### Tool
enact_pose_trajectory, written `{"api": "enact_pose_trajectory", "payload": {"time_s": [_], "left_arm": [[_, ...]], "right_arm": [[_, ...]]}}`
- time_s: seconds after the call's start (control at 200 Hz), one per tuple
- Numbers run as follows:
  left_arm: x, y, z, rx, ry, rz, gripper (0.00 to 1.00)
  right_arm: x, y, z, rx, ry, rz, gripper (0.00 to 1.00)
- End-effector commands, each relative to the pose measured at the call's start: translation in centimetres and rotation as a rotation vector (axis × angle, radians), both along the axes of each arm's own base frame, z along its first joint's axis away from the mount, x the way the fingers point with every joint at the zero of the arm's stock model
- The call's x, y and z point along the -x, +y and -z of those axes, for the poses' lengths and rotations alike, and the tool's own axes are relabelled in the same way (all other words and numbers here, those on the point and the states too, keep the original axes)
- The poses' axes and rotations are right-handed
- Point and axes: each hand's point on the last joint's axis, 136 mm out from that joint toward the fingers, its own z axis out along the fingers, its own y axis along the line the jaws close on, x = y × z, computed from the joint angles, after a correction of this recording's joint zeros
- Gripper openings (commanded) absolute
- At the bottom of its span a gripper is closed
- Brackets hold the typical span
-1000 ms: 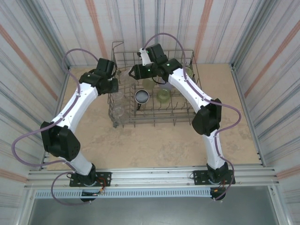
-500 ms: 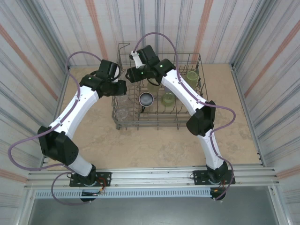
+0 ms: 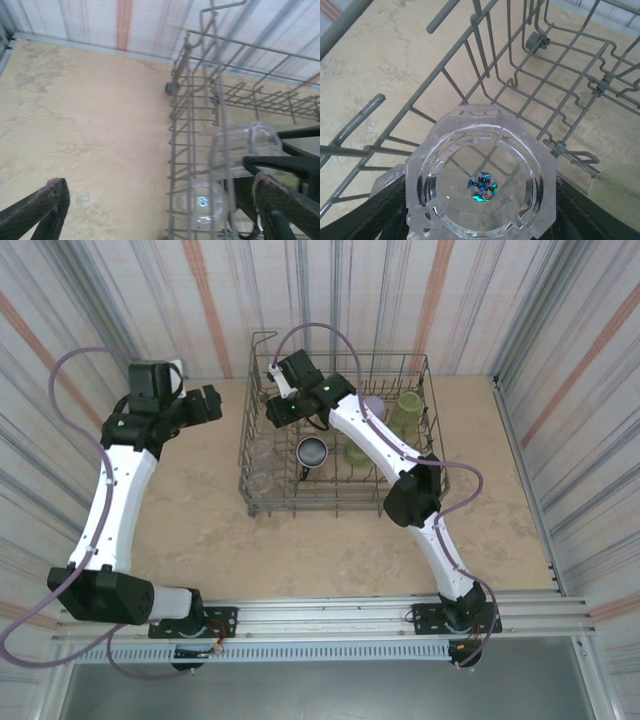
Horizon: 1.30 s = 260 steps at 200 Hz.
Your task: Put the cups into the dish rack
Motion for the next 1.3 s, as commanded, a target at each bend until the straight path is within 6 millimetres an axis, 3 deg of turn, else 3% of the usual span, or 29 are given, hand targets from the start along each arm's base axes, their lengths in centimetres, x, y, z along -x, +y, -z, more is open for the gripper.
{"api": "enact_pose_trajectory", "payload": {"time_s": [0.0, 0.155, 0.701, 0.867, 1.297], "left_arm": [[0.2, 0.9, 1.0, -0.004, -0.021, 0.021, 0.99], [0.2, 1.6, 3.2, 0.014, 0.008, 0.010, 0.99], [-0.4, 1.7, 4.2, 0.124, 0.043, 0.018, 0.99], [-0.5, 1.6, 4.4, 0.132, 0.050, 0.019, 0.99], [-0.5, 1.7, 4.5, 0.132, 0.057, 0.019, 0.99]], "right_arm": [[-0.6, 0.9, -0.8, -0.003, -0.058, -0.011, 0.34], [-0.9, 1.5, 0.3, 0.004, -0.059, -0.015, 0.34], [-1.1, 2.5, 3.6, 0.082, -0.076, -0.033, 0.37], [-1.1, 2.4, 4.4, 0.119, -0.079, -0.038, 0.52], [-0.6, 3.1, 3.0, 0.065, -0.066, -0.054, 0.86]]}}
